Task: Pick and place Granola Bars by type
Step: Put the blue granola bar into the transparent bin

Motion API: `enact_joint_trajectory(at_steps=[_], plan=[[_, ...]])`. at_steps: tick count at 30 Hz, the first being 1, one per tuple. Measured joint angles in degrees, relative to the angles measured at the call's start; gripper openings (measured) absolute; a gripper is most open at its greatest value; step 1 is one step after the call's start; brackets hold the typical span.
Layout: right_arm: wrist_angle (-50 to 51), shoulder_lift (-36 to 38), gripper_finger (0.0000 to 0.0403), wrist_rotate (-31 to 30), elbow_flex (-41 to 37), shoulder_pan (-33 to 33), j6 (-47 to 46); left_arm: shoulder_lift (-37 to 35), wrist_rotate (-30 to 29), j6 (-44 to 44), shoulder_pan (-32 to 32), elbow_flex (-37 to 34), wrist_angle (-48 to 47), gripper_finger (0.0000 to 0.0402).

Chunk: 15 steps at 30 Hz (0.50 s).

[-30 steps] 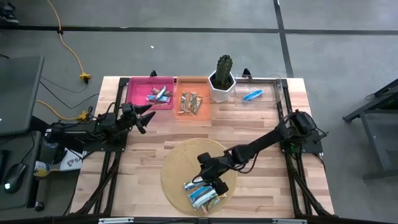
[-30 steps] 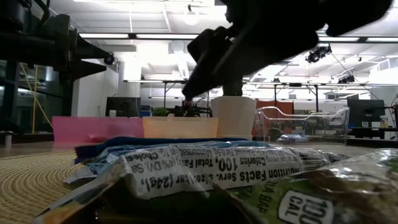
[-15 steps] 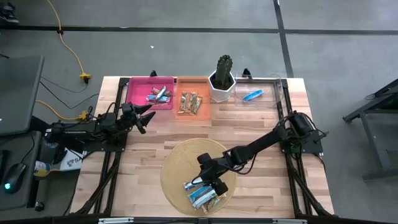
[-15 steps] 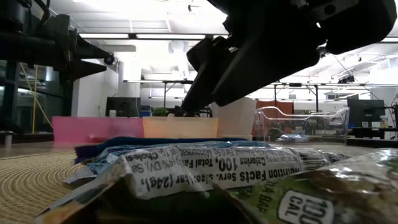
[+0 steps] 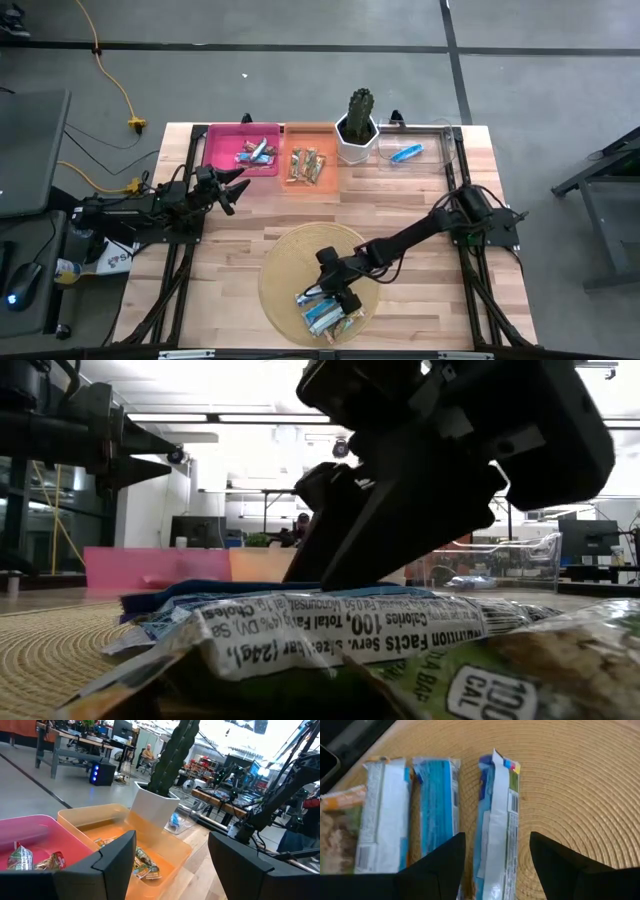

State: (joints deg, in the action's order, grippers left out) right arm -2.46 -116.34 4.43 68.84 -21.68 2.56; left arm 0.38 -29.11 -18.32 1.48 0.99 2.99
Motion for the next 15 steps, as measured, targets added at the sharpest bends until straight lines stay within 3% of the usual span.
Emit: enact_joint_trajectory(at_steps=[15], plan=[[-2.42,-3.27,0.0204,0.1,0.02,0.56,-3.66,0.0,0.09,-0.01,0.0,0.0,0.01,0.0245]])
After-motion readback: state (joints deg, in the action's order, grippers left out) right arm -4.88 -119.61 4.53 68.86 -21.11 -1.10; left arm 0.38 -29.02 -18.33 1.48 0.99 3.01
